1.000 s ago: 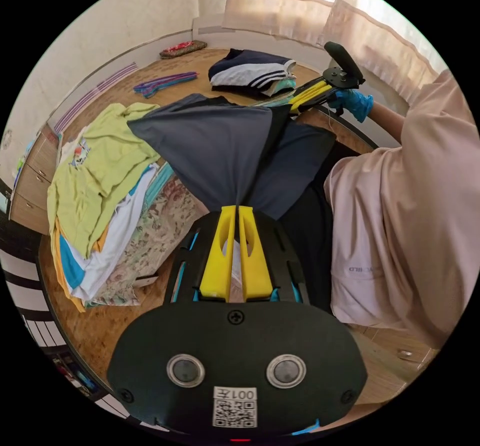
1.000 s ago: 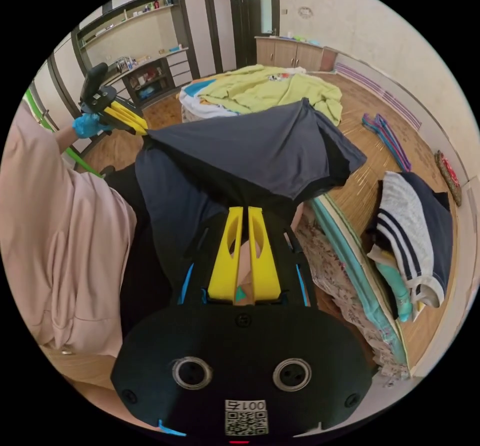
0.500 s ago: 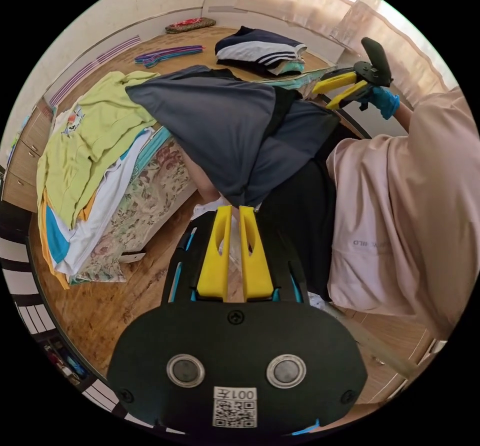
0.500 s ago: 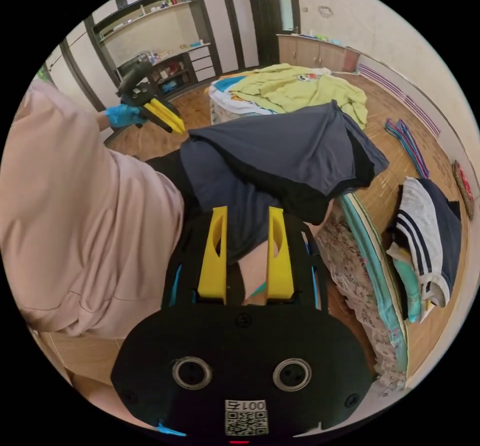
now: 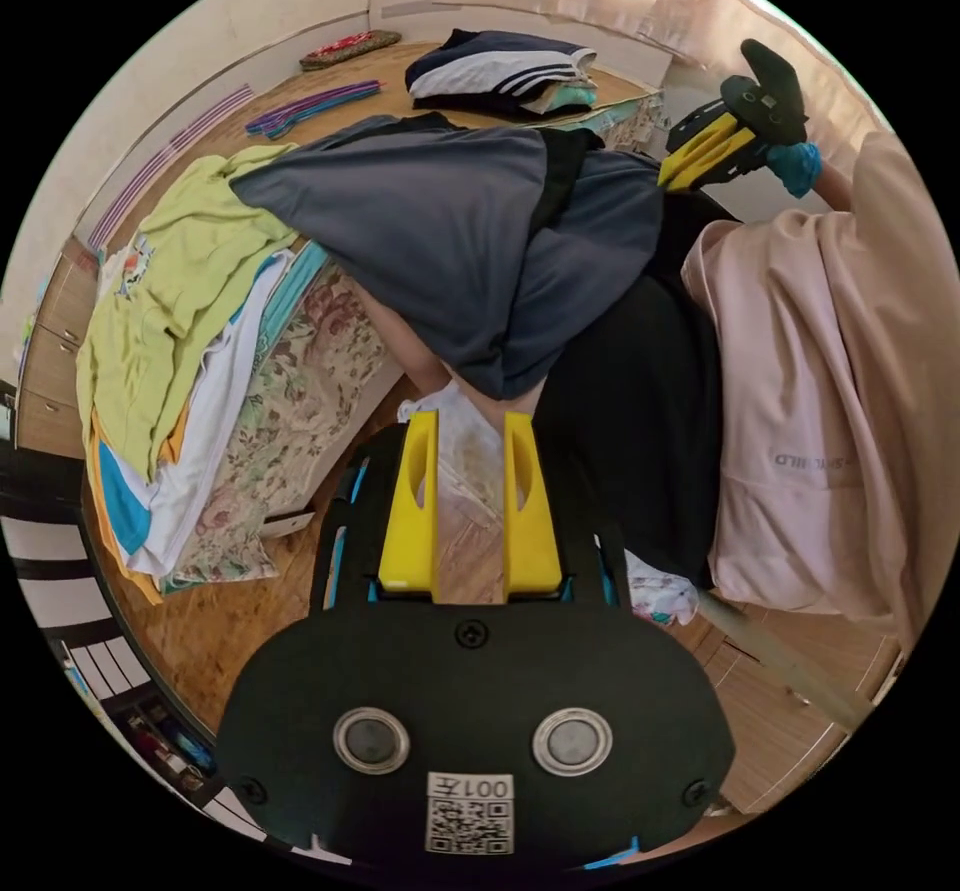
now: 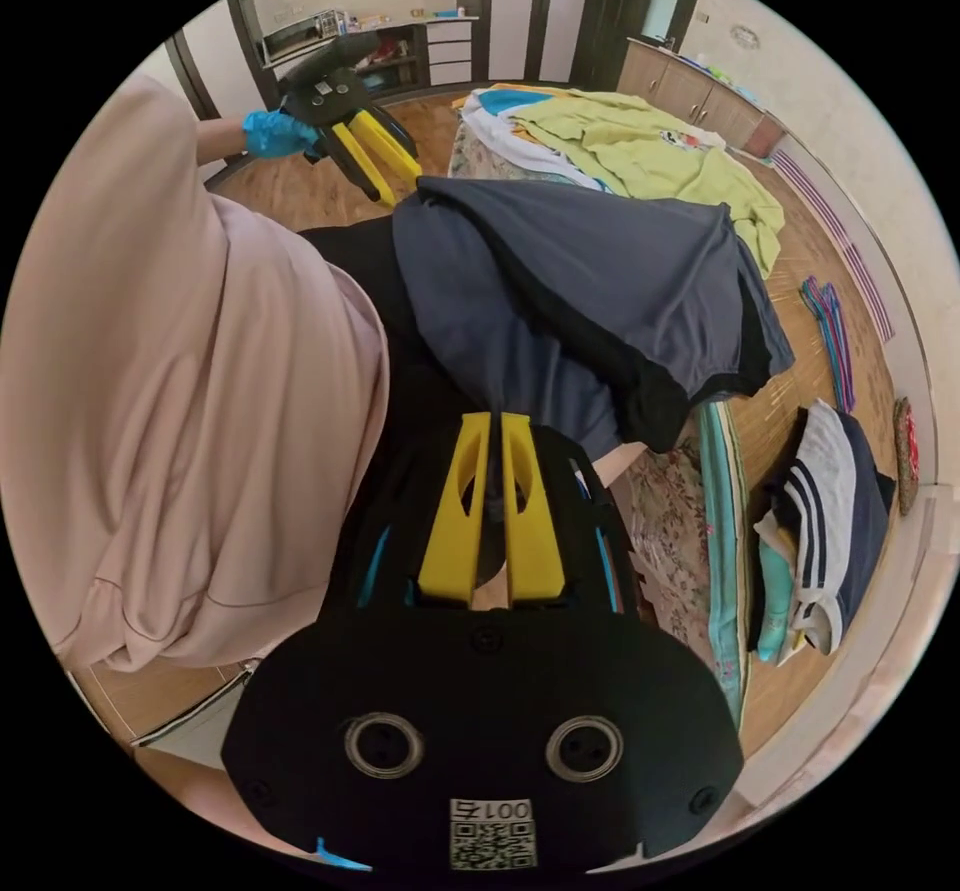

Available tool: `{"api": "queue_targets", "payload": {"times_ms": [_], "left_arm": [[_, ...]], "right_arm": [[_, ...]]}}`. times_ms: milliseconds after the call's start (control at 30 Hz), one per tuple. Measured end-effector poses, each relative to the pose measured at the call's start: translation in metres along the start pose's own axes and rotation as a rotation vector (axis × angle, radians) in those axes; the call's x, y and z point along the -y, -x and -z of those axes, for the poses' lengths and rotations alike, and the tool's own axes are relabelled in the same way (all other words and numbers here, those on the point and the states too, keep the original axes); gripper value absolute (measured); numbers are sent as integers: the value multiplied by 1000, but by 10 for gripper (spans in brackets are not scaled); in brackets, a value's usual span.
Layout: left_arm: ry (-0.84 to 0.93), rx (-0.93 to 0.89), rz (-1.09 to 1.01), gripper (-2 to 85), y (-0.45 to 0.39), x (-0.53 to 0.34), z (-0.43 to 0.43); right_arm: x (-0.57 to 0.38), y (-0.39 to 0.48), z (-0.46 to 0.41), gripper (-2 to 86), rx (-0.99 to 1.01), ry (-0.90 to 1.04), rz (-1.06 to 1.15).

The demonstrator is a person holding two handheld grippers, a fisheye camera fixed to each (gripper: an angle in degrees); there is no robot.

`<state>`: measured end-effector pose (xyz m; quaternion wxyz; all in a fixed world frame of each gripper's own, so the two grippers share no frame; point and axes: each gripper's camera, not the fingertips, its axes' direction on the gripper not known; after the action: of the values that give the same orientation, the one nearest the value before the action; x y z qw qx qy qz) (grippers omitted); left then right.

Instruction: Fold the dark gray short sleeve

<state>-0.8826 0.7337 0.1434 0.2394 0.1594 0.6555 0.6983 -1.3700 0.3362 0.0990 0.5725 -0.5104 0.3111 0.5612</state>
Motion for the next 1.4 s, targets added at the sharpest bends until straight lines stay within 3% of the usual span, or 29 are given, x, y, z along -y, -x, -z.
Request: {"api": "queue_targets", "payload": {"times_ms": [200, 600, 767, 1100, 1400], "left_arm": [[-15, 7, -94, 72, -10, 5, -2], [-123, 32, -214, -7, -14, 6, 38], [-202, 64, -192, -9, -9, 4, 74], [-281, 86, -93, -11, 7, 21, 100], [-203, 52, 1, -11, 39, 41, 80]], "right_arm": [[1, -3, 12, 8, -69, -3, -68], [-11, -12, 34, 7, -160, -67, -194], [-22, -16, 32, 8, -127, -94, -218], [-36, -47, 29, 10, -245, -181, -333], [-44, -84, 0, 15, -230, -236, -407]]}}
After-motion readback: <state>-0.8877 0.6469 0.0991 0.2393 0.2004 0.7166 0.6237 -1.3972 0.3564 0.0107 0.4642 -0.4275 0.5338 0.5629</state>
